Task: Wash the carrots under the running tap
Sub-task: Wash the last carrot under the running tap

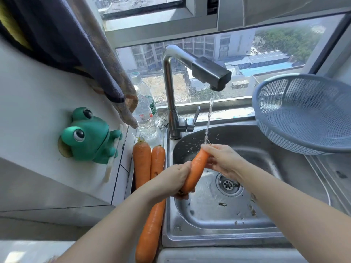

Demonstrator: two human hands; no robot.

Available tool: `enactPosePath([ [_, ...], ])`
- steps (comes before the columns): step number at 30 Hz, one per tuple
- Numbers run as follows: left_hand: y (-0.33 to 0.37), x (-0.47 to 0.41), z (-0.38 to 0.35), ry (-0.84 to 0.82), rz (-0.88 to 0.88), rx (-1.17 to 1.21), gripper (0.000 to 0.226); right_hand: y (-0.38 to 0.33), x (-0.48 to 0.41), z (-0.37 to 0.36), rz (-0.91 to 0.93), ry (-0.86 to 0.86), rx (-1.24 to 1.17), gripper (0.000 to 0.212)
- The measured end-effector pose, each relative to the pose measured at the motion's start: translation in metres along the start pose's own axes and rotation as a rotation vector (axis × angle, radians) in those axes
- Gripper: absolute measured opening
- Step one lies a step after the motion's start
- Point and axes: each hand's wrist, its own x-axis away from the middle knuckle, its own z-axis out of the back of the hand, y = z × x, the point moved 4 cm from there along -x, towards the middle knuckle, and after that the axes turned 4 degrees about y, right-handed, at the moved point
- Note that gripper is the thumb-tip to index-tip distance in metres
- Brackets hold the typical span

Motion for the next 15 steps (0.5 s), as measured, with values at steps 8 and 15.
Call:
enactPosePath([
  [8,-0.004,0.005,-0.017,0.086,-0.058,-0.194,0.041,0.019,-0.005,-0.028,-0.034,0.339,-0.284,0.025],
  [15,-0.017,0.005,-0.010,0.092,0.065,0.159,0.044,0.019,-0.007,-0.030,-0.185,0.161,-0.680,0.037],
])
